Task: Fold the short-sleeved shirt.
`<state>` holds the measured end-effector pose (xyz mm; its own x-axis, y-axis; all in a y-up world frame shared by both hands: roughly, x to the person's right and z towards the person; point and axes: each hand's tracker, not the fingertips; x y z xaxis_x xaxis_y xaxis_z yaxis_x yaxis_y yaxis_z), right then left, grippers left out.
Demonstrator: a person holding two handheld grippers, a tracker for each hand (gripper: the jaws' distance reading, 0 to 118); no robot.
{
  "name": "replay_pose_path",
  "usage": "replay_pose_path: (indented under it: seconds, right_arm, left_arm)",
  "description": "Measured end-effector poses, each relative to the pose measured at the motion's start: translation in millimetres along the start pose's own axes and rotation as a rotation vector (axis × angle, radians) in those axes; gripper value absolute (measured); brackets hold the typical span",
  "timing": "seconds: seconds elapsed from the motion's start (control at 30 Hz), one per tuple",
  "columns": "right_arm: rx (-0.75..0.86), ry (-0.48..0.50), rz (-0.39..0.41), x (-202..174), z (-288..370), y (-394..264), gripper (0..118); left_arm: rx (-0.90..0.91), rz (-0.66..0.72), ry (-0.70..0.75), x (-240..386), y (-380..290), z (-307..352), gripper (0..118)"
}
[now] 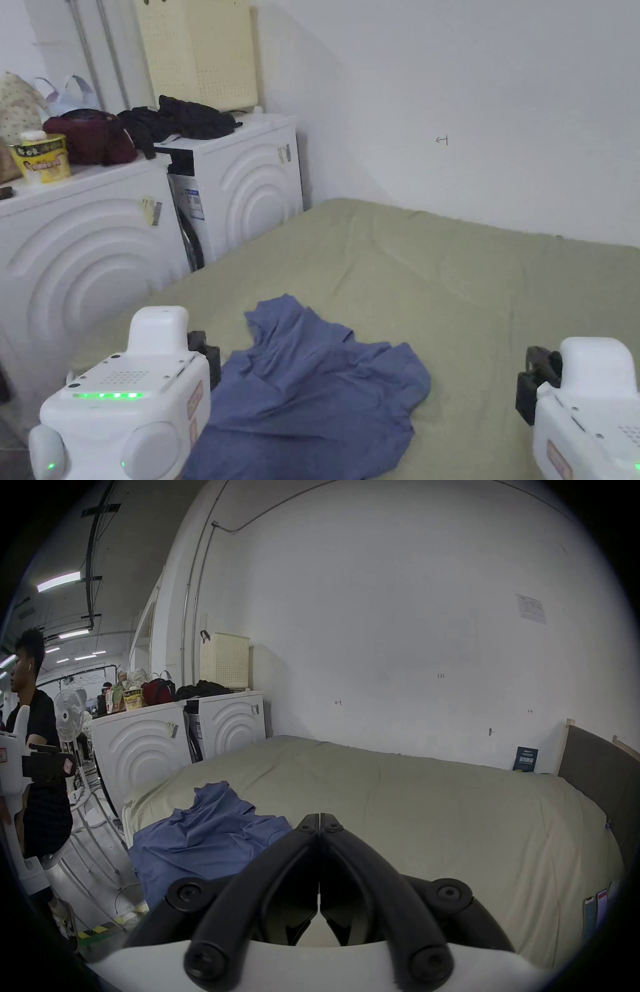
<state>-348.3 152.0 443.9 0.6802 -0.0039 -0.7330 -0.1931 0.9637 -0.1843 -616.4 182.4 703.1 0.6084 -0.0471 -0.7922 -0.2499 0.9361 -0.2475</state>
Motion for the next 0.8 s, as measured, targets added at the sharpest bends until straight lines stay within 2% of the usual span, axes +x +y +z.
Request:
replay_pose_path:
  seconds: [0.2, 0.43, 0.67, 0.7, 0.73, 0.77, 0.8]
  right_arm:
    - [-0.034, -0.023, 0.001, 11, -1, -9, 0]
    - [-0.115, -0.058, -0.006, 22, -13, -29, 0]
    - [-0.185, -0.077, -0.039, 28, -35, -50, 0]
    - [-0.197, -0.077, -0.042, 29, -39, -53, 0]
    - [-0.207, -0.076, -0.045, 29, -42, -55, 0]
    - [-0.219, -0.074, -0.047, 29, -47, -58, 0]
    - [-0.228, -0.074, -0.050, 29, -50, -62, 0]
  left_arm:
    - [-0.073, 0.003, -0.086, 21, -5, -40, 0]
    - [-0.301, -0.052, -0.220, 68, -35, -126, 0]
    - [-0.494, -0.043, -0.197, 90, -65, -217, 2]
    - [-0.524, -0.040, -0.197, 90, -70, -226, 13]
    - [-0.540, -0.038, -0.200, 90, -73, -233, 42]
    - [-0.579, -0.050, -0.206, 90, -76, -241, 100]
    - [-0.627, -0.054, -0.208, 88, -82, -250, 118]
